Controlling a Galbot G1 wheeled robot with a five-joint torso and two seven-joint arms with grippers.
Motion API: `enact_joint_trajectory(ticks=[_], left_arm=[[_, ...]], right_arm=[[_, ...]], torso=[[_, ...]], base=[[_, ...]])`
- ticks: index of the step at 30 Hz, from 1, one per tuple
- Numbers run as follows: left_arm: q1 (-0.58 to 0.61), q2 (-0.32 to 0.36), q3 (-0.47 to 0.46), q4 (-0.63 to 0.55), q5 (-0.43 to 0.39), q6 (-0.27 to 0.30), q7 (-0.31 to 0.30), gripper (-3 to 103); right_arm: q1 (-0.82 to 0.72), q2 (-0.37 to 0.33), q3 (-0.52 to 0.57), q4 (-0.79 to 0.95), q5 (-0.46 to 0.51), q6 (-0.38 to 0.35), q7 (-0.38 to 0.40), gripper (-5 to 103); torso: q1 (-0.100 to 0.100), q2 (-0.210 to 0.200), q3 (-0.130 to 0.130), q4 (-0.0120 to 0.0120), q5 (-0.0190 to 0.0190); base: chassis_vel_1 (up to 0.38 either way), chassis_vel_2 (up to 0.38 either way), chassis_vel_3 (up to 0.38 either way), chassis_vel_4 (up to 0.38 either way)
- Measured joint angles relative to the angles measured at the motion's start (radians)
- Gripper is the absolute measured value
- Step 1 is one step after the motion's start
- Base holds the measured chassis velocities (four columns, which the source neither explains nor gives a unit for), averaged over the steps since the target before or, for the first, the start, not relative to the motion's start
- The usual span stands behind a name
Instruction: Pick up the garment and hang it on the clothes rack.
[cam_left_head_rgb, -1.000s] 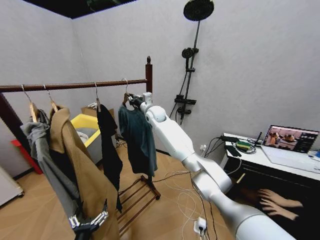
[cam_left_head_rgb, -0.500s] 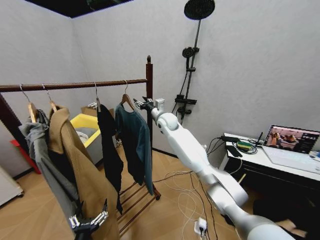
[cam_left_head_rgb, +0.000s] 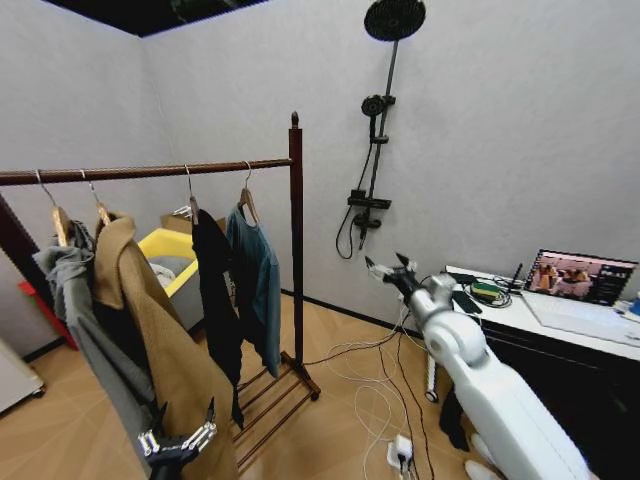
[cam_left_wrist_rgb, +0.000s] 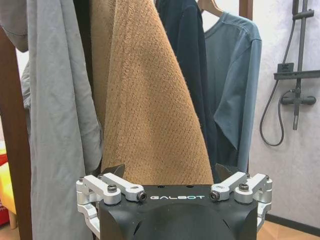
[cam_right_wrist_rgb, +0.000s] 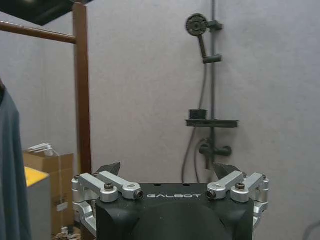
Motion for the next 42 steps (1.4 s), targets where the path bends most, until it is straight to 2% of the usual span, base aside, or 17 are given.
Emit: enact_joint_trajectory(ticks=[2,3,4,7,8,10,11,13,22,42], left_arm=[[0.0,0.0,0.0,0.0,0.0,0.0,0.001,100],[0.0,0.0,0.0,0.0,0.0,0.0,0.0,100],[0.0,0.0,0.0,0.0,0.0,0.0,0.0,100],[0.0,0.0,0.0,0.0,0.0,0.0,0.001,100],[0.0,0.0,0.0,0.0,0.0,0.0,0.001,100],[0.0,0.0,0.0,0.0,0.0,0.0,0.0,100],[0.0,0.0,0.0,0.0,0.0,0.0,0.0,100],[0.0,0.0,0.0,0.0,0.0,0.0,0.001,100],[0.0,0.0,0.0,0.0,0.0,0.0,0.0,100],[0.0,0.0,0.0,0.0,0.0,0.0,0.0,100]], right_arm=[[-0.217,0.125,0.091,0.041,-0.077,0.062,-0.041,100],[-0.289,0.174,0.118,0.061,-0.105,0.09,-0.056,100],[-0.289,0.174,0.118,0.061,-0.105,0.09,-0.056,100],[-0.54,0.306,0.157,0.137,-0.19,0.208,-0.098,100],[-0.54,0.306,0.157,0.137,-0.19,0.208,-0.098,100],[-0.672,0.373,0.156,0.163,-0.25,0.304,-0.101,100],[-0.672,0.373,0.156,0.163,-0.25,0.304,-0.101,100],[-0.737,0.409,0.149,0.173,-0.271,0.369,-0.095,100],[-0.842,0.456,0.119,0.224,-0.358,0.456,-0.096,100],[-0.831,0.455,0.113,0.222,-0.364,0.457,-0.097,100]], torso=[[0.0,0.0,0.0,0.0001,0.0024],[0.0,0.0,0.0,0.0,0.0019],[0.0,0.0,0.0,0.0,0.0019],[0.0,0.0,0.0,-0.0003,0.0009],[0.0,0.0,0.0,-0.0003,0.0009],[0.0,0.0,0.0,-0.0004,0.0007],[0.0,0.0,0.0,-0.0004,0.0007],[0.0,0.0,0.0,0.0,0.001],[0.0,0.0,0.0,-0.0001,0.0009],[0.0,0.0,0.0,0.0,0.0012]], base=[[0.0,0.0,0.0,0.0],[0.0,0.0,0.0,0.0],[0.0,0.0,0.0,0.0],[0.0,0.0,0.0,0.0],[0.0,0.0,0.0,0.0],[0.0,0.0,0.0,0.0],[0.0,0.0,0.0,0.0],[0.0,0.0,0.0,0.0],[0.0,0.0,0.0,0.0],[0.0,0.0,0.0,0.0]])
